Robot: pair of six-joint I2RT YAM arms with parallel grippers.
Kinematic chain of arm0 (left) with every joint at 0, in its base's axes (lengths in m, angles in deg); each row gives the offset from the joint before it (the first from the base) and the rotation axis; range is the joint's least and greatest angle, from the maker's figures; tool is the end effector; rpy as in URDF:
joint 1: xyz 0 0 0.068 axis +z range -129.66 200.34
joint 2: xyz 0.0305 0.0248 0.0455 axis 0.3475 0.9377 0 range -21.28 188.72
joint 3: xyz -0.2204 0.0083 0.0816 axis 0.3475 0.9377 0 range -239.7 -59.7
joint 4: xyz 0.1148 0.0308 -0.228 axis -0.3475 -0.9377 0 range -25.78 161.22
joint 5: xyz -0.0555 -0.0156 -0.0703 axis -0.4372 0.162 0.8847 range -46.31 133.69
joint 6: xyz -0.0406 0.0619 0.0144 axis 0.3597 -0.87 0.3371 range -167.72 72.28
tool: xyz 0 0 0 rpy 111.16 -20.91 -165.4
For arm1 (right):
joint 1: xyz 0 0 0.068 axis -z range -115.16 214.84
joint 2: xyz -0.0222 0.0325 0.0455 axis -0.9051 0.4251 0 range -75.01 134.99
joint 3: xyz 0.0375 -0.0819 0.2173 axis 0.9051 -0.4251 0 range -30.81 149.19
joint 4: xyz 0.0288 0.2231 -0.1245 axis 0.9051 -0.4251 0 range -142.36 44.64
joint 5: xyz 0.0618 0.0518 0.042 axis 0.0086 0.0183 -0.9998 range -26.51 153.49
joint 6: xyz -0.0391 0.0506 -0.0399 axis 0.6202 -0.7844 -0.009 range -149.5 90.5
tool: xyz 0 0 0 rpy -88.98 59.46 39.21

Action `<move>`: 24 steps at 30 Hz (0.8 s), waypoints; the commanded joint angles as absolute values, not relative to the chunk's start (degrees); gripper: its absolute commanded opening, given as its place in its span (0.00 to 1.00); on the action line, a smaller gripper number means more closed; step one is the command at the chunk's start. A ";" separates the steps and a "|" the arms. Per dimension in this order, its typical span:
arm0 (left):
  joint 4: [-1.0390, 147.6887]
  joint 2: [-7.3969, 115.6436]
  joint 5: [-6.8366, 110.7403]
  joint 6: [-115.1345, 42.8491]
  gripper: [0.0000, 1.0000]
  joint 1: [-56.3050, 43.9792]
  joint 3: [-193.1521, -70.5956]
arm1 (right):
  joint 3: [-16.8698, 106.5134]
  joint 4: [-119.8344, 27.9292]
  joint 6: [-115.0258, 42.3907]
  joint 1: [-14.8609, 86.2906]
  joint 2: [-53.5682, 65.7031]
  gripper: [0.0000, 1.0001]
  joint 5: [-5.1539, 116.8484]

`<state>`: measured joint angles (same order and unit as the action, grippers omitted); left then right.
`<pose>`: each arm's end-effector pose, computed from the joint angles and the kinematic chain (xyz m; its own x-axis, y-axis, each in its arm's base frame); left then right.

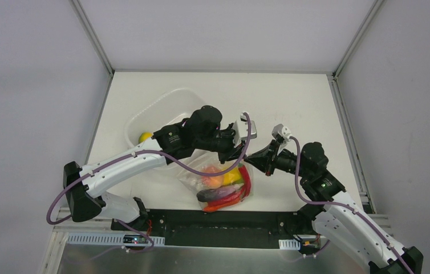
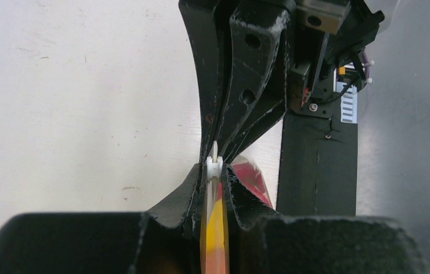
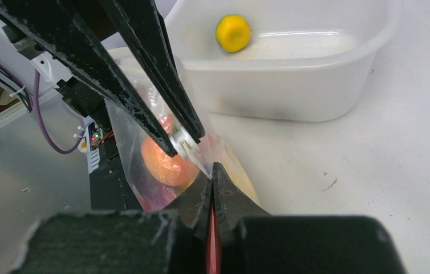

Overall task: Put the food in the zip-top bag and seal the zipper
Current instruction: Zip the zipper food storage bag at the center of the board.

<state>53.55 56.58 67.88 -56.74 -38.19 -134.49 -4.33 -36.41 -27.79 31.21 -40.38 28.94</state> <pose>0.1549 -0.3031 0.3335 -0.0293 0.3219 -0.9463 0.9950 0.1002 0.0033 0.1529 0.1450 0.2685 0.0393 -0.0034 -0.9992 -0.9275 0.3719 -0.0377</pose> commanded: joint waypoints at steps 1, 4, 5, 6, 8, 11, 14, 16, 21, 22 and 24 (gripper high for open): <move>48.63 51.90 64.93 -59.77 0.00 -38.20 -132.76 | -1.19 -33.71 -28.36 31.52 -40.71 0.00 28.77; 48.24 51.00 64.30 -59.99 0.00 -38.12 -131.92 | -1.28 -33.59 -28.27 31.53 -40.73 0.00 28.79; 48.39 50.97 64.40 -59.85 0.00 -38.11 -131.87 | -1.24 -33.61 -28.27 31.46 -40.66 0.00 28.49; 48.64 51.07 64.53 -59.60 0.00 -38.14 -131.93 | -1.20 -33.60 -28.34 31.52 -40.66 0.00 28.05; 49.63 51.41 65.43 -58.92 0.00 -38.13 -132.10 | -0.90 -33.60 -28.59 31.52 -40.42 0.00 26.43; 51.08 52.41 67.13 -57.84 0.00 -38.14 -133.29 | 0.05 -34.48 -28.88 31.51 -39.68 0.01 24.22; 51.62 53.66 68.67 -57.25 0.00 -38.16 -135.23 | 1.94 -37.14 -27.64 31.48 -38.33 0.28 22.43; 51.33 54.55 69.86 -57.05 0.00 -38.17 -136.65 | 3.25 -39.28 -25.97 31.46 -37.33 0.35 22.13; 50.48 55.32 70.46 -57.28 0.00 -38.14 -137.93 | 5.31 -42.63 -22.18 31.50 -34.91 0.28 20.89; 50.36 55.23 70.28 -57.38 0.00 -38.13 -137.88 | 5.61 -43.12 -21.85 31.49 -34.48 0.23 20.86; 50.14 54.92 69.77 -57.60 0.00 -38.12 -137.71 | 5.74 -43.34 -21.37 31.52 -34.24 0.17 20.59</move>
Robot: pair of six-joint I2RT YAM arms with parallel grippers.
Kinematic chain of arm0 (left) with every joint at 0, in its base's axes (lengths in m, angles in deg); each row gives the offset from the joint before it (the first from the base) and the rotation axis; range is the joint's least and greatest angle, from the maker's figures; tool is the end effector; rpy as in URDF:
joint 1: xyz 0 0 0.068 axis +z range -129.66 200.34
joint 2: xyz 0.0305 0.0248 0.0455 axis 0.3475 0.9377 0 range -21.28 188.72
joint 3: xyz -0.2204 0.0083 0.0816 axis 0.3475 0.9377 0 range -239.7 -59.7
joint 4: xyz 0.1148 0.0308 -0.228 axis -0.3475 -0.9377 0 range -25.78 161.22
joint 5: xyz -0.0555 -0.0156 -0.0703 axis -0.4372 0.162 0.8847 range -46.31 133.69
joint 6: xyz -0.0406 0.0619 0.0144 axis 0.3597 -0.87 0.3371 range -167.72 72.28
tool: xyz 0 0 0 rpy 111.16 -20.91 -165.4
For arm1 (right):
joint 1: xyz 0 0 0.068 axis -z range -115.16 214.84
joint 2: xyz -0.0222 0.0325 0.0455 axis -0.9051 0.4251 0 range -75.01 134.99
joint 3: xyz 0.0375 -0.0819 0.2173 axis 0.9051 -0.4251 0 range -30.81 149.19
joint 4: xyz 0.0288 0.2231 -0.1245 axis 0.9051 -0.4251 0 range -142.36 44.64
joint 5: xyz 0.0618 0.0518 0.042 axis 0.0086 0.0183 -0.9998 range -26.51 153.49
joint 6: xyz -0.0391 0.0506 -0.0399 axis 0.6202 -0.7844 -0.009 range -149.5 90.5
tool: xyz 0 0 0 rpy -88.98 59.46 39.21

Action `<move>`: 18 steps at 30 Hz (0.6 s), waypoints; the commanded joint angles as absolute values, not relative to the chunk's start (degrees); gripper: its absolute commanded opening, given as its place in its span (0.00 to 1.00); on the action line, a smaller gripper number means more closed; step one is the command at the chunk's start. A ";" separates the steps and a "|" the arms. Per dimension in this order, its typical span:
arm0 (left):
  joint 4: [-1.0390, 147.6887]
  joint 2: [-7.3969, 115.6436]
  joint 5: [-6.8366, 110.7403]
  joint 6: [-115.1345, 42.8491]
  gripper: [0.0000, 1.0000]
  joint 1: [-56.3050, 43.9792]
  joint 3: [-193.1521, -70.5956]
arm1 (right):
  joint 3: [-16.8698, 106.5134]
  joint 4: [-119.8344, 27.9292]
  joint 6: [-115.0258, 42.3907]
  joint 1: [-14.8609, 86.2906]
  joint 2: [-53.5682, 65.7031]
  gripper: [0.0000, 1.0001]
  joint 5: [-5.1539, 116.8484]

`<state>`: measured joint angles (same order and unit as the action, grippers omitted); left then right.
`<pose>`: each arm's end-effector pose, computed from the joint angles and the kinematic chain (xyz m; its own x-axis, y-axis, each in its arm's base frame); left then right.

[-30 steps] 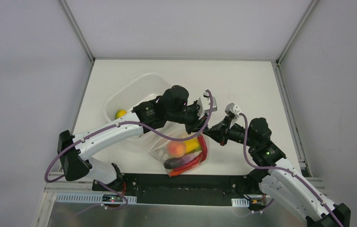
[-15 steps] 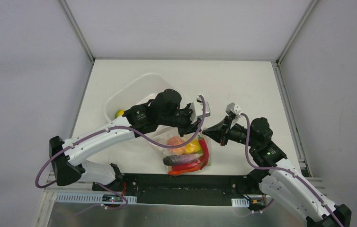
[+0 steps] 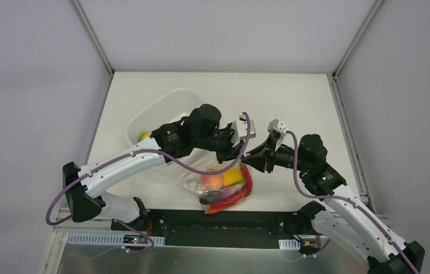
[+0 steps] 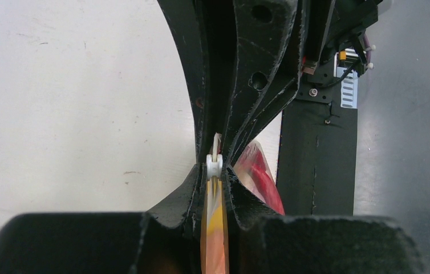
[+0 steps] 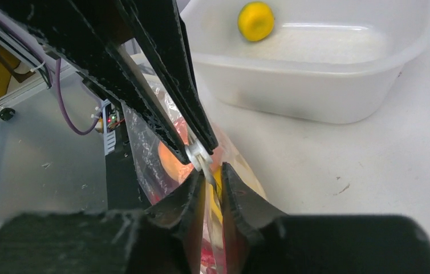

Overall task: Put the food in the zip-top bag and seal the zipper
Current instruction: Zip the zipper food storage bag at the center of the board.

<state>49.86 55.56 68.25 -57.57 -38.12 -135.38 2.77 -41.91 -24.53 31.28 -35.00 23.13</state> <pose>0.1511 -0.2969 0.3370 -0.0305 0.3472 -0.9373 0.9959 0.0906 0.0011 0.1568 0.1535 0.2846 0.0400 -0.0527 -0.9978 -0.9603 0.2740 -0.0530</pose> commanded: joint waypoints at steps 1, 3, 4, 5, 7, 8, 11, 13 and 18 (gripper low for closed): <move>50.05 54.80 69.65 -57.76 0.00 -38.11 -137.67 | 5.68 -43.34 -21.26 31.51 -34.28 0.16 20.44; 49.80 54.78 69.47 -57.85 0.00 -38.16 -137.66 | 5.51 -43.29 -20.88 31.51 -34.67 0.08 20.88; 49.71 54.75 69.53 -57.91 0.00 -38.12 -137.66 | 5.38 -43.17 -20.83 31.50 -34.90 0.04 21.13; 49.69 54.77 69.53 -57.92 0.00 -38.12 -137.66 | 5.32 -43.02 -20.89 31.53 -35.13 0.01 21.48; 49.62 54.77 69.34 -58.06 0.00 -38.18 -137.58 | 5.10 -42.40 -21.27 31.47 -35.72 0.00 22.39; 49.54 54.76 69.19 -58.19 0.00 -38.14 -137.53 | 4.94 -42.15 -21.84 31.46 -36.09 0.00 23.39; 48.91 54.54 68.50 -58.46 0.00 -38.16 -137.26 | 3.61 -40.35 -23.73 31.52 -37.87 0.00 26.71; 48.23 54.05 67.60 -59.00 0.00 -38.11 -136.68 | 2.17 -38.43 -24.81 31.50 -39.60 0.00 28.57; 47.23 51.31 64.04 -59.66 0.00 -37.74 -133.23 | 0.85 -37.64 -26.10 31.47 -41.30 0.00 29.22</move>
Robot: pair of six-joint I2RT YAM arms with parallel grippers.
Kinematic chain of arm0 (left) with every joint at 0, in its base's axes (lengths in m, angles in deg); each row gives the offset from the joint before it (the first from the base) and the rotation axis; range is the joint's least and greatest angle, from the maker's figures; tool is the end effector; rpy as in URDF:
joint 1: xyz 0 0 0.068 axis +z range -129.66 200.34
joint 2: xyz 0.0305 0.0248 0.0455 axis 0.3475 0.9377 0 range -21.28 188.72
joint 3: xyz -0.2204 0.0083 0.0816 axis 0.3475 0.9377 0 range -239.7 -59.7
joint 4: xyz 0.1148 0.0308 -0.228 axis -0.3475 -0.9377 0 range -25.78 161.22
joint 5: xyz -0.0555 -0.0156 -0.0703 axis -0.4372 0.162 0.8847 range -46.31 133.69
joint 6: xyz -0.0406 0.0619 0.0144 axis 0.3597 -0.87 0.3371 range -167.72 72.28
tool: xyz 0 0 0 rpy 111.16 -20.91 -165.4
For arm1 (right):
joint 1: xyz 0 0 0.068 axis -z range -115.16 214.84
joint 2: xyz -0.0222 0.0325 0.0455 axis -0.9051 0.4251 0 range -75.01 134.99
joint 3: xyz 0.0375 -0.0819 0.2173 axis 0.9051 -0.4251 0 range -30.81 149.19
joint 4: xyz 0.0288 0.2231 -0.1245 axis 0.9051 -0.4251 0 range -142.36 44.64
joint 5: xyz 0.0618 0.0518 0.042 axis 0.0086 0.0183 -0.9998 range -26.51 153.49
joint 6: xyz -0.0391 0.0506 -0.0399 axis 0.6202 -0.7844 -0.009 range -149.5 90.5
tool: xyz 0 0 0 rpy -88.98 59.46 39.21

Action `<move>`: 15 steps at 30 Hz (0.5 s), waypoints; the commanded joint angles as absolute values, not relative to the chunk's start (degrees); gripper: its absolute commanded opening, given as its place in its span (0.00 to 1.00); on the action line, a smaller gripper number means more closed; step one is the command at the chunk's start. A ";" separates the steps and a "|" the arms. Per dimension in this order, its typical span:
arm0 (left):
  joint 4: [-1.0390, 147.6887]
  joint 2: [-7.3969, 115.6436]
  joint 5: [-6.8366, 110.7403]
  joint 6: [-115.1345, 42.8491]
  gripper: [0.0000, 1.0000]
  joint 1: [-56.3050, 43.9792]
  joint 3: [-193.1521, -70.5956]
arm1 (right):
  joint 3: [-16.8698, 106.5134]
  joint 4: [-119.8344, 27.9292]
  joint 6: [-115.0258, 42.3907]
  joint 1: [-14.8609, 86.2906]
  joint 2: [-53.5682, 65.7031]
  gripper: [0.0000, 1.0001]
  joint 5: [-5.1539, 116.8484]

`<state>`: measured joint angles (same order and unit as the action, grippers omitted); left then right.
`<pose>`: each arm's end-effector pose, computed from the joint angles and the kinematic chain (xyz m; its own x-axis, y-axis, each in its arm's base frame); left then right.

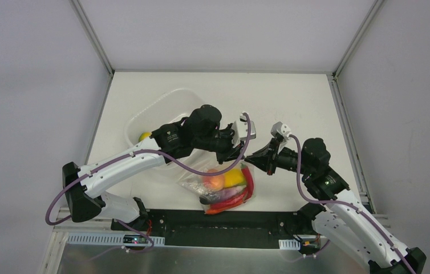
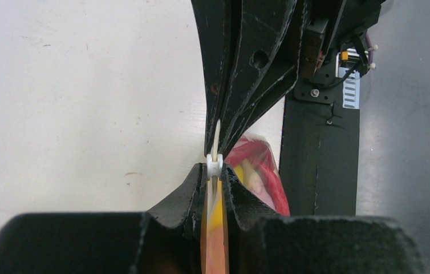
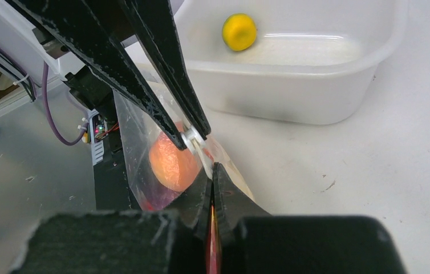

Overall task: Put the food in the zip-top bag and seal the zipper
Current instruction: Zip the zipper food storage bag at the center of the board.

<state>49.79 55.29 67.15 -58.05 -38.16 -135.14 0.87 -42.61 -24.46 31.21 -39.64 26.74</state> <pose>0.1515 -0.2959 0.3366 -0.0226 0.3517 -0.9358 0.9944 0.1046 0.0153 0.1497 0.1453 0.2862 0.0691 -0.0386 -0.9969 -0.9394 0.3338 -0.0780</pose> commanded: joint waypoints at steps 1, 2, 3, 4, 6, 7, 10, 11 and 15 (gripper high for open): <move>47.11 50.71 63.78 -59.64 0.00 -37.49 -132.59 | 0.75 -37.65 -26.26 31.52 -41.41 0.00 29.29; 46.95 50.10 63.48 -59.53 0.00 -37.23 -132.09 | 0.62 -37.56 -26.32 31.48 -41.53 0.00 29.48; 46.70 49.59 62.96 -59.55 0.00 -36.92 -131.70 | 0.51 -37.48 -26.34 31.48 -41.70 0.00 29.66; 46.35 49.03 62.48 -59.70 0.00 -36.76 -131.50 | 0.40 -37.40 -26.28 31.50 -41.90 0.00 29.98; 45.82 47.99 61.53 -59.90 0.00 -36.41 -131.03 | 0.30 -37.23 -26.44 31.50 -42.20 0.00 30.63; 45.56 47.55 61.22 -59.97 0.00 -36.25 -130.85 | 0.30 -37.08 -26.43 31.48 -42.38 0.00 30.76; 44.58 46.54 60.78 -60.13 0.00 -36.04 -130.72 | 0.32 -36.84 -26.49 31.48 -42.69 0.00 31.27; 44.11 46.31 60.77 -60.12 0.00 -36.01 -130.84 | 0.31 -36.87 -26.51 31.52 -42.89 0.00 31.74; 43.81 45.09 61.43 -59.49 0.00 -36.00 -130.90 | 0.21 -36.89 -26.63 31.50 -43.95 0.00 32.29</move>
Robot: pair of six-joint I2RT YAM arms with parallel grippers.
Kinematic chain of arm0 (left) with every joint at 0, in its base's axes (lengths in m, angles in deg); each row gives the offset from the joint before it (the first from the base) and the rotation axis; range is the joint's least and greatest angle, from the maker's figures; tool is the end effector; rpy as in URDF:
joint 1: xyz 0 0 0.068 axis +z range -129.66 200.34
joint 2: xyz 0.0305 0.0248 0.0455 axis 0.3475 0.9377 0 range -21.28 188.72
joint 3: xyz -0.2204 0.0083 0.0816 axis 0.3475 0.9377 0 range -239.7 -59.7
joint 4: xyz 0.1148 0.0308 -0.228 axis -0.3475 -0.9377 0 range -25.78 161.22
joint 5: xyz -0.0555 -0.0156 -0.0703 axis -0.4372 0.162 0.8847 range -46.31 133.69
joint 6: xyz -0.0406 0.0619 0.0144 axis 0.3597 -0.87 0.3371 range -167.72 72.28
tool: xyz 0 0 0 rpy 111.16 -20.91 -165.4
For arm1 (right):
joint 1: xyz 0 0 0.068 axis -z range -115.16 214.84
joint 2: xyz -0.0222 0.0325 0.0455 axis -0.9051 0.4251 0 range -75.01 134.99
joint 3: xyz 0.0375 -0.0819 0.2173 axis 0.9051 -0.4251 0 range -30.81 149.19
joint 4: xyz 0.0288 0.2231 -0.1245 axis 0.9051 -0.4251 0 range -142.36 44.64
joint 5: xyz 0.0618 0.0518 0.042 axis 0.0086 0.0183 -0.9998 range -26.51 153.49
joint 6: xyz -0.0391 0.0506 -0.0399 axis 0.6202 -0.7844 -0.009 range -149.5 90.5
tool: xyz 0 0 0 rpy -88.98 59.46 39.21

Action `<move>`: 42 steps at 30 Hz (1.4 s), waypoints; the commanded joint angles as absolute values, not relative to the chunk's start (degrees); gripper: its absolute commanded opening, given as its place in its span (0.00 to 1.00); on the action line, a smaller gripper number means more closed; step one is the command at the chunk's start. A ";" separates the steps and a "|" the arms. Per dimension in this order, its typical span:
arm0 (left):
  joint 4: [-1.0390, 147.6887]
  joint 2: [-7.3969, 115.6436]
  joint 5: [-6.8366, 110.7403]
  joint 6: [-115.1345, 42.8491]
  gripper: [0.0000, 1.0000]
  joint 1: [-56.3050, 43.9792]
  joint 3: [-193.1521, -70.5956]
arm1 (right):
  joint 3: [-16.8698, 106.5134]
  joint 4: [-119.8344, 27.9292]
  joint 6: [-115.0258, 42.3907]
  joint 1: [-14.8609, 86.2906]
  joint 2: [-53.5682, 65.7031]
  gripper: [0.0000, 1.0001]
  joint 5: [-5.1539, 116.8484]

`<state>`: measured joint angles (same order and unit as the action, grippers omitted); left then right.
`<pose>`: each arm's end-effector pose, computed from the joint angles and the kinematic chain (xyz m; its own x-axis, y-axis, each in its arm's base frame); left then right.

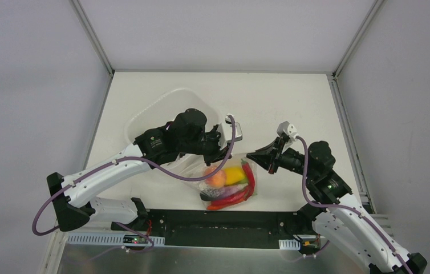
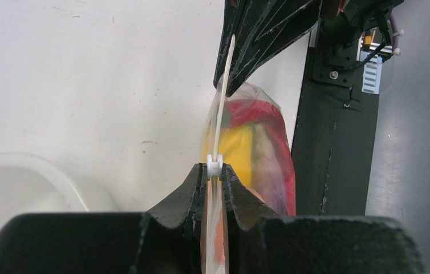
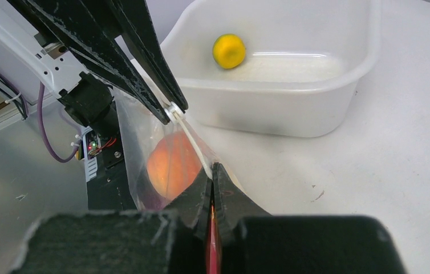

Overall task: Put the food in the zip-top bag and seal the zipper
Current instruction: Zip the zipper food storage bag at the center of the board.

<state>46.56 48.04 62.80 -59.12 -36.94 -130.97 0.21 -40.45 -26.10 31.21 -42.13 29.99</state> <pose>0.1459 -0.2657 0.3402 -0.0153 0.3693 -0.9292 0.9805 0.1875 0.0584 0.1471 0.1400 0.2946 0.0988 0.0063 -0.9951 -0.9165 0.3902 -0.0885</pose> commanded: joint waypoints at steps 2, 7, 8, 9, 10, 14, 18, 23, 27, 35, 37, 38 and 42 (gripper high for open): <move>44.09 44.67 62.09 -59.19 0.00 -36.03 -131.11 | 0.34 -36.92 -26.83 31.53 -44.35 0.00 32.33; 44.99 44.69 64.42 -58.05 0.00 -36.00 -133.30 | 2.91 -38.68 -29.31 31.49 -42.93 0.24 31.16; 45.03 44.96 65.46 -57.76 0.00 -36.01 -134.06 | 4.45 -40.31 -29.36 31.50 -41.81 0.38 30.83; 45.10 45.17 66.74 -57.59 0.00 -36.07 -134.87 | 6.02 -42.27 -29.39 31.46 -40.61 0.44 29.54; 45.11 45.47 67.86 -57.61 0.00 -36.08 -135.62 | 7.67 -43.83 -29.37 31.51 -39.42 0.49 28.33; 41.93 48.10 69.41 -59.21 0.00 -36.01 -139.41 | 10.53 -46.94 -27.10 31.49 -36.75 0.63 24.27; 39.08 50.41 71.74 -59.93 0.00 -36.00 -141.85 | 13.53 -53.35 -20.63 31.51 -33.93 0.66 23.95; 37.93 51.67 72.34 -59.99 0.00 -36.12 -142.92 | 14.78 -54.50 -15.22 31.49 -33.51 0.67 24.16; 37.99 52.08 72.67 -59.84 0.00 -36.12 -143.11 | 15.43 -55.59 -12.64 31.50 -32.34 0.66 21.55; 39.15 53.23 72.96 -58.80 0.00 -36.09 -143.04 | 14.53 -51.69 -15.89 31.53 -30.63 0.45 17.22; 39.96 53.30 73.00 -58.38 0.00 -36.14 -142.58 | 13.29 -49.90 -16.66 31.52 -31.21 0.39 16.67; 40.28 53.34 72.84 -58.16 0.00 -36.16 -142.40 | 12.97 -49.48 -16.80 31.51 -31.48 0.36 16.49; 40.54 53.22 71.46 -58.02 0.00 -36.11 -141.70 | 11.74 -49.39 -16.94 31.53 -32.87 0.22 17.02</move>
<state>37.55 53.81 70.72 -58.81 -36.55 -140.26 12.63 -52.89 -16.73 31.28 -31.18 18.91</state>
